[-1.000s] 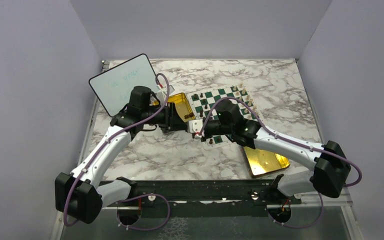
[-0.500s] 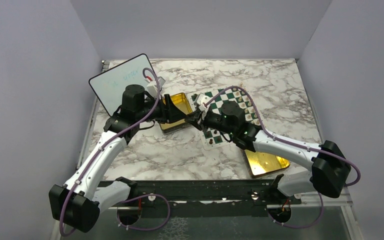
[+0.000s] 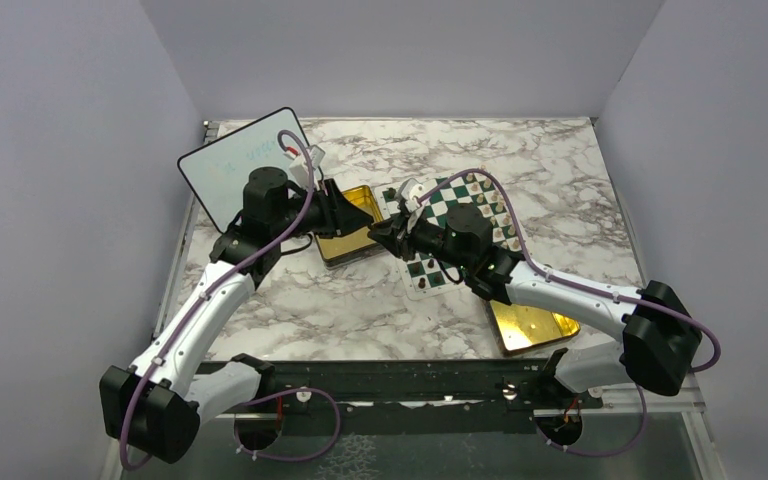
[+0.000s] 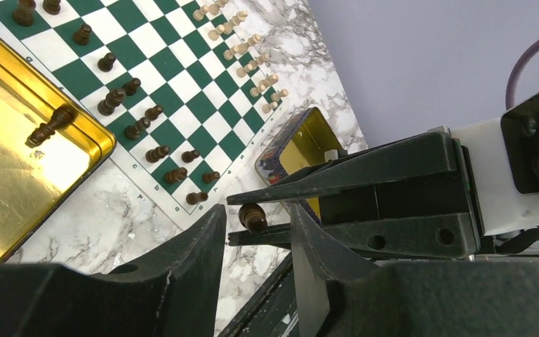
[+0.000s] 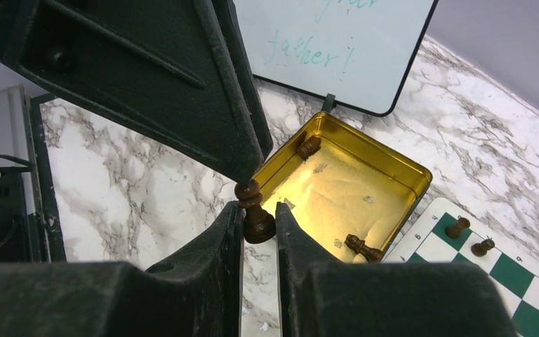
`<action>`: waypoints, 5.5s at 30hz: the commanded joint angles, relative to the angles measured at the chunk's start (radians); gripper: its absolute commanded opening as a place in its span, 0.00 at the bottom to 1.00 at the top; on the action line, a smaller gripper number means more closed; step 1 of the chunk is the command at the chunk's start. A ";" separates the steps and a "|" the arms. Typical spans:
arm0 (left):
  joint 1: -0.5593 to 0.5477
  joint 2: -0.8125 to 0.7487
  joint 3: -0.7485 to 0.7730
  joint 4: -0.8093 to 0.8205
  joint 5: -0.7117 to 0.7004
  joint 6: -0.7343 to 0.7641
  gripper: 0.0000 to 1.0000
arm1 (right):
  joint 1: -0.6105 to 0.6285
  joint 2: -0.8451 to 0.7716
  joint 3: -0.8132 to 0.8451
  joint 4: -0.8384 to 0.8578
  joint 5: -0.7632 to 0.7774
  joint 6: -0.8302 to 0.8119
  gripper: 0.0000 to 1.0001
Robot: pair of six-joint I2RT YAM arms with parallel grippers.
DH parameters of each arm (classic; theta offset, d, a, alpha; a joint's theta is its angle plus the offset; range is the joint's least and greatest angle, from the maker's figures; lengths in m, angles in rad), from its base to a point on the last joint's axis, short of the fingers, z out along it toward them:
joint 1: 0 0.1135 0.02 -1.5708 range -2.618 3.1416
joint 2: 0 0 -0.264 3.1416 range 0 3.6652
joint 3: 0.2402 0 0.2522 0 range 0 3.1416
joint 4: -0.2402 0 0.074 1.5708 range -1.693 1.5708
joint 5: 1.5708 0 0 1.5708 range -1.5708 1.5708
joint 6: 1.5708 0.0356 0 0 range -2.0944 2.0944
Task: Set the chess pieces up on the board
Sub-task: Place the chess piece on the chessboard.
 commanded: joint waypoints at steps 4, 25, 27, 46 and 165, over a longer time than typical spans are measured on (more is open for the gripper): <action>0.000 0.018 -0.026 0.039 -0.012 -0.017 0.37 | 0.006 -0.016 0.006 0.041 0.034 0.022 0.01; -0.046 0.061 -0.055 0.079 0.019 -0.041 0.05 | 0.006 0.003 0.018 0.016 0.050 0.035 0.04; -0.050 0.060 -0.057 0.079 0.005 -0.035 0.01 | 0.006 0.001 0.014 -0.002 0.039 0.035 0.14; -0.203 0.152 0.081 -0.048 -0.431 0.199 0.00 | -0.075 -0.250 -0.120 -0.411 0.321 0.279 0.73; -0.563 0.965 0.478 0.027 -0.918 0.307 0.27 | -0.698 -0.408 -0.164 -0.629 0.157 0.479 0.75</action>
